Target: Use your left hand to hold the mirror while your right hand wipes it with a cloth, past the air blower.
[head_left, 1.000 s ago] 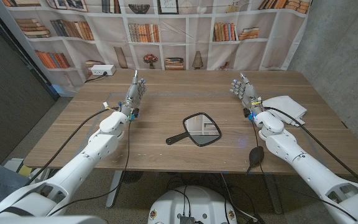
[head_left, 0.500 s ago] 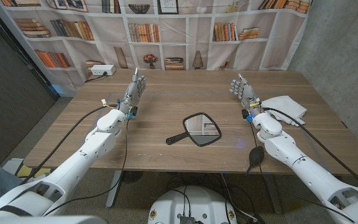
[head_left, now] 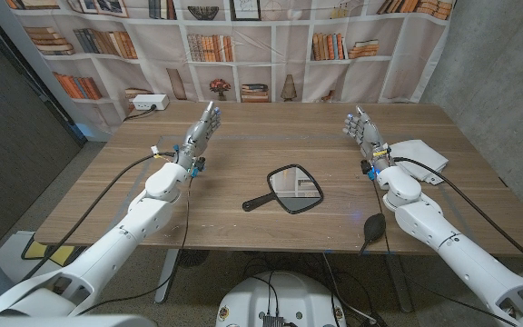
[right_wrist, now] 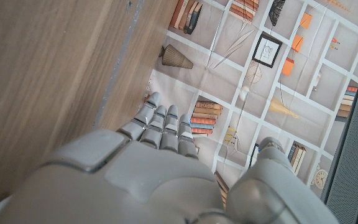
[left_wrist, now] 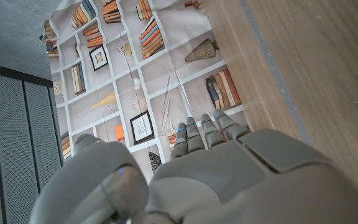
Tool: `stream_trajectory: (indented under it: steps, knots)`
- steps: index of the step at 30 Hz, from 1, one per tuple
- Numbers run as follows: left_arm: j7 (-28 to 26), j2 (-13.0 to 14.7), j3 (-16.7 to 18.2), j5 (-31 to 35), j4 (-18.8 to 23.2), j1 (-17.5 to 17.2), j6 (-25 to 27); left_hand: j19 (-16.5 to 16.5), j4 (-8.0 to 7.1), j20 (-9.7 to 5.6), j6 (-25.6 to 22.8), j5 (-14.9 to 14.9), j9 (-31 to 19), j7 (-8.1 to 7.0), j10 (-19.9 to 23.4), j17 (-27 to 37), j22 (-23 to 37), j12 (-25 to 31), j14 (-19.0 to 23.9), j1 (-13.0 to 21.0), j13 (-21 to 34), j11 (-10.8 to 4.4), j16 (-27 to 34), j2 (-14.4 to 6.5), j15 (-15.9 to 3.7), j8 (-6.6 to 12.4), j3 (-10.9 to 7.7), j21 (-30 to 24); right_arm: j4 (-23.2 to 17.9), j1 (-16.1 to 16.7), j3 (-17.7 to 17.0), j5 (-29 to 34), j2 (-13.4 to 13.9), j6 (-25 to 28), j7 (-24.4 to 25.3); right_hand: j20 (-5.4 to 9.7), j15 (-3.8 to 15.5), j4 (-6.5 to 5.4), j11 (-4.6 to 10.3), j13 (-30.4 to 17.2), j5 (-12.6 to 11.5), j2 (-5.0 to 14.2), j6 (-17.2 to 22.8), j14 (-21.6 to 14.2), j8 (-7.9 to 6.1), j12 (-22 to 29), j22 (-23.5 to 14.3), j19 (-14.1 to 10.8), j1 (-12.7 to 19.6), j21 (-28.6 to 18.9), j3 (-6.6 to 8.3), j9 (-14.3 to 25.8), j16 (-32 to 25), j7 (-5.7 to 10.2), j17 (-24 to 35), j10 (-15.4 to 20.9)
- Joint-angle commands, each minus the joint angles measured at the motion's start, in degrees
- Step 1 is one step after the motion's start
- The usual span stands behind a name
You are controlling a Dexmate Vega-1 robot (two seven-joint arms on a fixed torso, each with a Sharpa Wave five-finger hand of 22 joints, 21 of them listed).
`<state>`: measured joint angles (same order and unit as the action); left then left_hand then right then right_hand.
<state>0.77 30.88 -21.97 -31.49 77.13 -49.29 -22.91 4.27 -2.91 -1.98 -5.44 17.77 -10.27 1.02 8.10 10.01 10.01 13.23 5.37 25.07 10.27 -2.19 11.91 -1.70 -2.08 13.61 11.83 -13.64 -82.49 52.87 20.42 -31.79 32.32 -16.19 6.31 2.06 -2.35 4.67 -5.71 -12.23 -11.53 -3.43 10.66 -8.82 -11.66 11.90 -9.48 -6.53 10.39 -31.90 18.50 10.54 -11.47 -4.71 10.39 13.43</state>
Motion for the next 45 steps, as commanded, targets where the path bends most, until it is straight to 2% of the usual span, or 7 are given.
stream_trajectory:
  steps: [1, 11, 21, 29, 33, 37, 45]
  knots:
    - [-4.20, 0.96, -0.27, 5.48, 5.98, -5.69, -3.61, 1.78, 0.56, -1.22, -1.09, -0.43, -0.26, 0.02, 1.26, 0.17, 0.28, 0.40, 1.36, 1.05, 0.16, -0.26, 0.46, -0.61, -0.34, 0.30, -0.14, -0.60, 0.18, 0.17, -1.64, -2.09, 2.04, -0.99, -3.53, 0.98, 0.14, 0.30, 0.00, 0.08, 0.12, -0.03, 0.53, -0.69, -0.21, 0.45, -0.32, -0.44, 0.72, 0.14, 0.13, 0.31, -0.23, 0.22, 0.16, 0.37]
    - [-10.82, 3.76, 0.62, 13.08, 13.24, -10.56, -2.49, 3.95, 1.28, -0.56, -2.82, -1.06, -0.31, -0.41, 3.23, 0.15, 0.28, 0.40, 3.56, 3.00, 0.19, -0.73, 0.47, -1.61, -0.82, 0.31, -0.73, -0.86, 0.26, -0.16, -1.79, -0.65, 2.79, -2.52, -3.94, 0.92, 0.08, 0.47, 0.25, 0.38, 0.21, 0.41, 0.80, -0.81, -0.20, 0.47, -0.33, -0.59, 1.14, 0.52, 0.22, 0.32, -0.19, 0.39, 0.15, 0.54]
    - [-13.13, 6.45, 2.25, 16.06, 19.52, -16.13, -2.05, 5.47, 1.97, -0.44, -3.95, -1.57, -0.36, -0.84, 4.59, 0.14, 0.29, 0.33, 4.94, 4.67, 0.22, -1.13, 0.38, -2.30, -1.14, 0.26, -1.23, -0.99, -3.42, 2.43, -2.48, -0.64, 3.33, -1.94, -1.94, 0.92, 0.13, 0.67, 0.41, 0.65, 0.34, 0.66, 1.20, -1.05, -0.23, 0.61, -0.34, -0.77, 1.49, 0.91, 0.21, 0.33, -0.19, 0.82, 0.14, 1.01]
    - [-10.58, 8.05, 3.02, 16.04, 19.65, -17.41, -4.74, 6.60, 2.38, -0.30, -4.98, -1.99, -0.39, -1.24, 5.69, 0.15, 0.30, 0.34, 6.02, 5.63, 0.25, -1.07, 0.35, -2.56, -1.34, 0.29, -1.43, -1.10, -6.59, 4.47, -2.59, 0.68, 3.66, -1.24, 0.52, 0.83, 0.06, 0.78, 0.41, 0.81, 0.42, 0.89, 1.28, -1.25, -0.18, 0.61, -0.35, -0.87, 1.70, 1.20, 0.21, 0.34, -0.21, 0.89, 0.15, 1.12]
    - [-9.63, 8.07, 3.29, 15.90, 19.10, -18.07, -7.08, 7.36, 2.59, -0.14, -5.80, -2.31, -0.41, -1.59, 6.52, 0.17, 0.32, 0.34, 7.01, 6.12, 0.26, -1.90, 0.41, -2.67, -1.73, 0.34, -1.48, -1.16, -8.04, 5.65, -2.58, 1.69, 3.79, -1.10, 1.91, 0.76, 0.01, 0.84, 0.53, 0.87, 0.45, 1.01, 1.27, -1.33, -0.14, 0.63, -0.36, -0.92, 1.83, 1.32, 0.22, 0.34, -0.22, 0.93, 0.15, 1.21]
    - [-11.05, 8.52, 4.18, 18.67, 19.71, -19.66, -8.02, 8.54, 2.79, 0.38, -8.62, -2.95, -0.42, -1.99, 8.56, 0.19, 0.36, 0.47, 8.86, 6.74, 0.28, -2.33, 0.47, -2.89, -2.51, 0.85, -1.46, -1.16, -9.14, 6.52, -2.61, 2.11, 3.57, -0.74, 3.10, 0.91, 0.17, 0.93, 0.48, 0.95, 0.49, 1.18, 1.35, -1.41, -0.13, 0.72, -0.37, -1.22, 2.03, 1.40, 0.26, 0.35, -0.21, 0.98, 0.14, 1.48]
    - [-12.20, 9.90, 5.44, 22.12, 21.64, -22.83, -7.91, 9.16, 2.92, 0.27, -9.46, -3.27, -0.43, -2.25, 9.63, 0.19, 0.37, 0.51, 9.74, 7.12, 0.28, -2.31, 0.46, -3.08, -2.63, 0.85, -1.51, -1.16, -9.70, 6.48, -2.03, 2.91, 2.83, -0.50, 3.79, 0.92, 0.08, 1.02, 0.48, 1.07, 0.59, 1.35, 1.48, -1.59, -0.11, 0.69, -0.39, -1.45, 2.18, 1.63, 0.21, 0.36, -0.22, 1.15, 0.16, 1.53]
